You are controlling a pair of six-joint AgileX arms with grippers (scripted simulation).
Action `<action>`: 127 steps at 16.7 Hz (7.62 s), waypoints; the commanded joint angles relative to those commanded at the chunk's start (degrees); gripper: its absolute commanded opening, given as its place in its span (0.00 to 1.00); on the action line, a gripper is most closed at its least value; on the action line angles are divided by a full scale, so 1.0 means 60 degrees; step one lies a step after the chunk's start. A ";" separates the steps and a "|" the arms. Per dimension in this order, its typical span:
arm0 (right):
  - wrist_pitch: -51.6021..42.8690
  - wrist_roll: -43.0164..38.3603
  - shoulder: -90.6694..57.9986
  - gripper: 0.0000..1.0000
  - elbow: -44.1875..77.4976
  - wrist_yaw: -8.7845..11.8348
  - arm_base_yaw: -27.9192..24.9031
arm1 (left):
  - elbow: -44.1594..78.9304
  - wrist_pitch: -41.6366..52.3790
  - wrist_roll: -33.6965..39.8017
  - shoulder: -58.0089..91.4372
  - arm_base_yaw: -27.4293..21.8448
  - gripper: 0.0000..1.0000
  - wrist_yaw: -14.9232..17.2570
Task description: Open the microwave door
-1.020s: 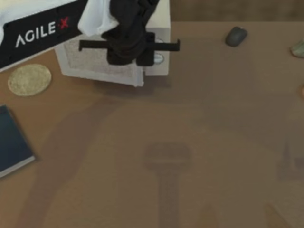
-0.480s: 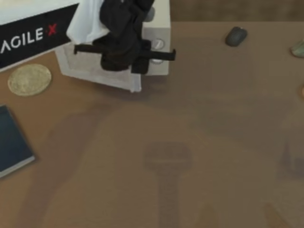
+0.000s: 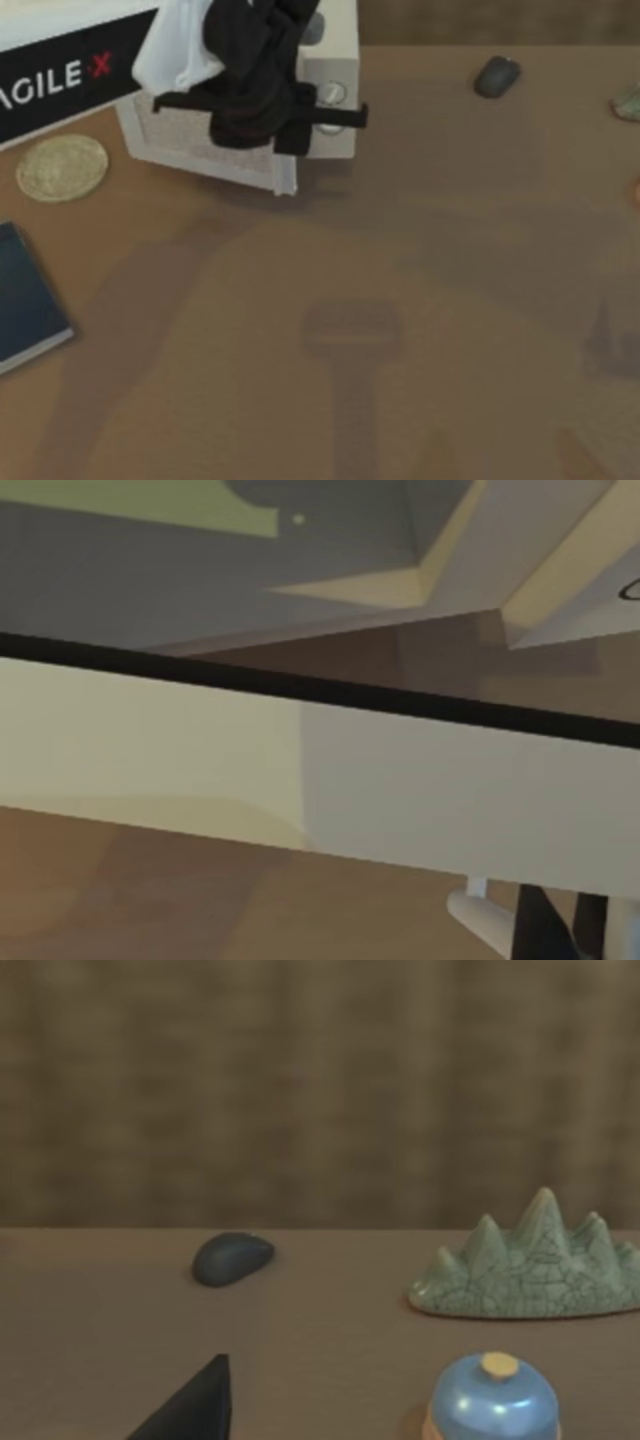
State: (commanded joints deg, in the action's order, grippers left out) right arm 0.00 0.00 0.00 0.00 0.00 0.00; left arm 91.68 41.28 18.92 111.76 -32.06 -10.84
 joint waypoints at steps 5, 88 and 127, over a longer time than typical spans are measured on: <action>0.0000 0.0000 0.0000 1.00 0.0000 0.0000 0.0000 | 0.0000 0.0000 0.0000 0.0000 0.0000 0.00 0.0000; 0.0000 0.0000 0.0000 1.00 0.0000 0.0000 0.0000 | -0.2128 -0.0795 -0.2222 -0.1544 0.0459 0.00 0.1314; 0.0000 0.0000 0.0000 1.00 0.0000 0.0000 0.0000 | -0.3135 -0.0954 -0.3972 -0.2454 0.1059 0.00 0.2313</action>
State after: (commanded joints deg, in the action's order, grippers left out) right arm 0.00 0.00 0.00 0.00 0.00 0.00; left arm 72.86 35.56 -4.91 97.03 -25.70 3.04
